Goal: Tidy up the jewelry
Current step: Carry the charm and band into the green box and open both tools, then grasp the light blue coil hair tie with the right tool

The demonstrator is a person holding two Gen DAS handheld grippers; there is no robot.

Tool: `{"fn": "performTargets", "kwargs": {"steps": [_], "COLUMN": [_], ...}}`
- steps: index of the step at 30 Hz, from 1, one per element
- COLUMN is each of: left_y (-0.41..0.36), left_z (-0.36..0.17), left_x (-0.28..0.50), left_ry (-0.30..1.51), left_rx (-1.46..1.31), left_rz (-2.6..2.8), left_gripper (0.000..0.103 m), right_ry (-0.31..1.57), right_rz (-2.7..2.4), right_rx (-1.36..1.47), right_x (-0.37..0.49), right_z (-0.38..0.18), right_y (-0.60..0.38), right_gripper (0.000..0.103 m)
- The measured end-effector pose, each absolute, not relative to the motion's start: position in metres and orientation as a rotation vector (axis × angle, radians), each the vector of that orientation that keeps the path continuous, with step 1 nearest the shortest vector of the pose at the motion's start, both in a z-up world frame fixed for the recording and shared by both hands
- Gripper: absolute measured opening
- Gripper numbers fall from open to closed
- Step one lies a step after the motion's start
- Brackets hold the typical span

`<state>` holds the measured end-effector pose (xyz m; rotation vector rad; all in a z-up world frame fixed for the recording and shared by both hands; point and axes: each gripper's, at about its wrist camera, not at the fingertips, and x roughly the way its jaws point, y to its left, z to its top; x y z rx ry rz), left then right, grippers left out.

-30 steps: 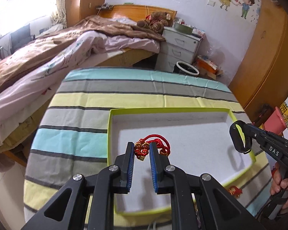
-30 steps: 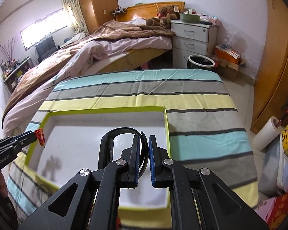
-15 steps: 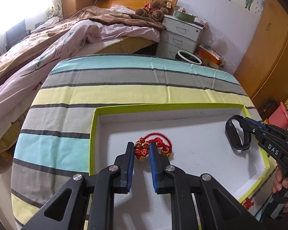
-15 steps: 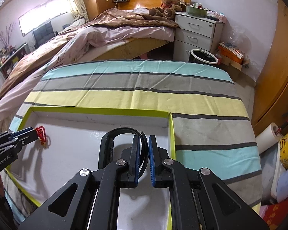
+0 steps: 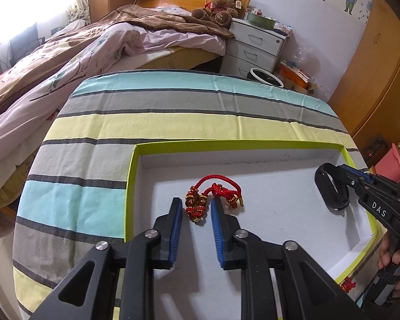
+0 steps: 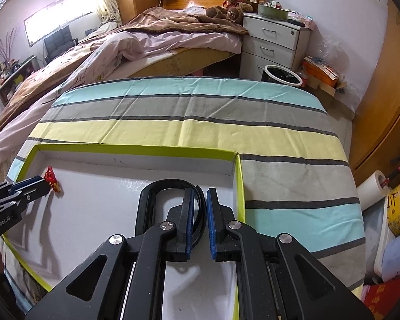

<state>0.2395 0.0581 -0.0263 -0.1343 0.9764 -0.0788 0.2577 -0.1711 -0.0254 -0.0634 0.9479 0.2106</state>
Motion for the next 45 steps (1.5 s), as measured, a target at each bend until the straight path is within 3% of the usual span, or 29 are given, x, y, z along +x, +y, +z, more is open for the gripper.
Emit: {"fn": "performTargets", "kwargs": {"steps": [2, 7, 10, 13, 15, 23, 33, 45], "left_y": [0.058, 0.059, 0.059, 0.062, 0.063, 0.072, 0.089, 0.1], "left_z": [-0.024, -0.015, -0.008, 0.0, 0.006, 0.019, 0.01, -0.006], "left_x": [0.238, 0.231, 0.221, 0.208, 0.196, 0.139, 0.092, 0.061], "left_ry": [0.97, 0.953, 0.933, 0.909, 0.881, 0.782, 0.855, 0.9], "left_rx": [-0.133, -0.14, -0.143, -0.147, -0.135, -0.158, -0.226, -0.27], "left_rz": [-0.076, -0.069, -0.072, -0.073, -0.07, -0.111, -0.133, -0.13], "left_gripper": [0.033, 0.036, 0.044, 0.053, 0.053, 0.053, 0.054, 0.054], "right_ry": [0.939, 0.913, 0.89, 0.86, 0.844, 0.809, 0.838, 0.935], "right_rz": [0.218, 0.218, 0.232, 0.245, 0.251, 0.307, 0.523, 0.642], "right_rx": [-0.059, -0.062, -0.065, -0.061, -0.049, -0.012, 0.054, -0.075], "right_x": [0.256, 0.249, 0.238, 0.223, 0.215, 0.17, 0.123, 0.121], "right_z": [-0.024, -0.016, -0.008, 0.0, 0.004, 0.014, 0.005, -0.023], "right_y": [-0.17, -0.17, -0.169, -0.171, -0.174, -0.179, -0.166, -0.131], "right_gripper": [0.014, 0.015, 0.017, 0.03, 0.037, 0.037, 0.037, 0.037]}}
